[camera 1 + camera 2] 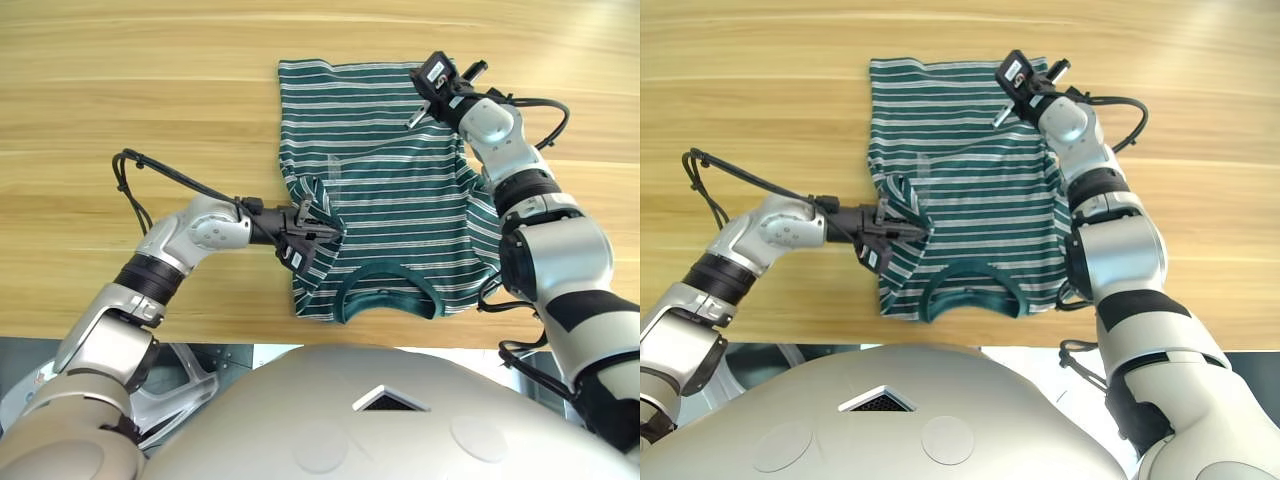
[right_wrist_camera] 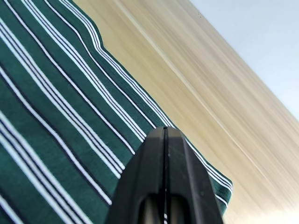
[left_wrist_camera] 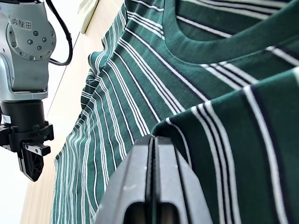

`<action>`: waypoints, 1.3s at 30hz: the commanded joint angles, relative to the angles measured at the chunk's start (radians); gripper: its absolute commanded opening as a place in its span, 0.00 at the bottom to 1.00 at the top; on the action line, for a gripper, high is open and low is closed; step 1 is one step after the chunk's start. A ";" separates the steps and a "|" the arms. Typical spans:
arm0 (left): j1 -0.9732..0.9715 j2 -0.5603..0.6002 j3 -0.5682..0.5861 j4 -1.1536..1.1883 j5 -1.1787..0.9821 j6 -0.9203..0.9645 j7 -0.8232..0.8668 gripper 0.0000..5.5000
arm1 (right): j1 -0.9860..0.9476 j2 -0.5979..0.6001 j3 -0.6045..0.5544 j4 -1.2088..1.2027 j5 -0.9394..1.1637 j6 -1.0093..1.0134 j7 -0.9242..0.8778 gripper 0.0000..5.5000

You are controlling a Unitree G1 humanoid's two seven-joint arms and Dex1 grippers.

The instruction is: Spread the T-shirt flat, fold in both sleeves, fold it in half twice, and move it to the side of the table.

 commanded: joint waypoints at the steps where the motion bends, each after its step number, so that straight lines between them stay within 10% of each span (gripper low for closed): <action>1: 0.002 0.008 -0.030 0.038 -0.026 0.053 -0.067 0.05 | -0.018 0.002 -0.001 -0.007 0.001 -0.005 -0.002 0.00; 14: 0.030 0.008 -0.014 -0.012 -0.138 0.040 -0.091 0.41 | -0.018 -0.013 -0.008 -0.036 0.008 -0.034 0.000 0.00; 24: 0.000 -0.060 0.132 0.081 -0.099 -0.024 0.126 0.72 | 0.188 -0.330 -0.202 -0.562 0.136 -0.178 0.032 0.12; 32: 0.037 -0.012 0.224 0.064 -0.135 -0.055 0.195 0.94 | 0.764 -0.837 -0.332 -0.775 -0.032 -0.176 0.174 0.35; 39: 0.129 0.026 0.281 0.034 -0.150 -0.051 0.227 0.98 | 1.167 -0.897 -0.458 -0.967 0.061 -0.179 0.329 0.35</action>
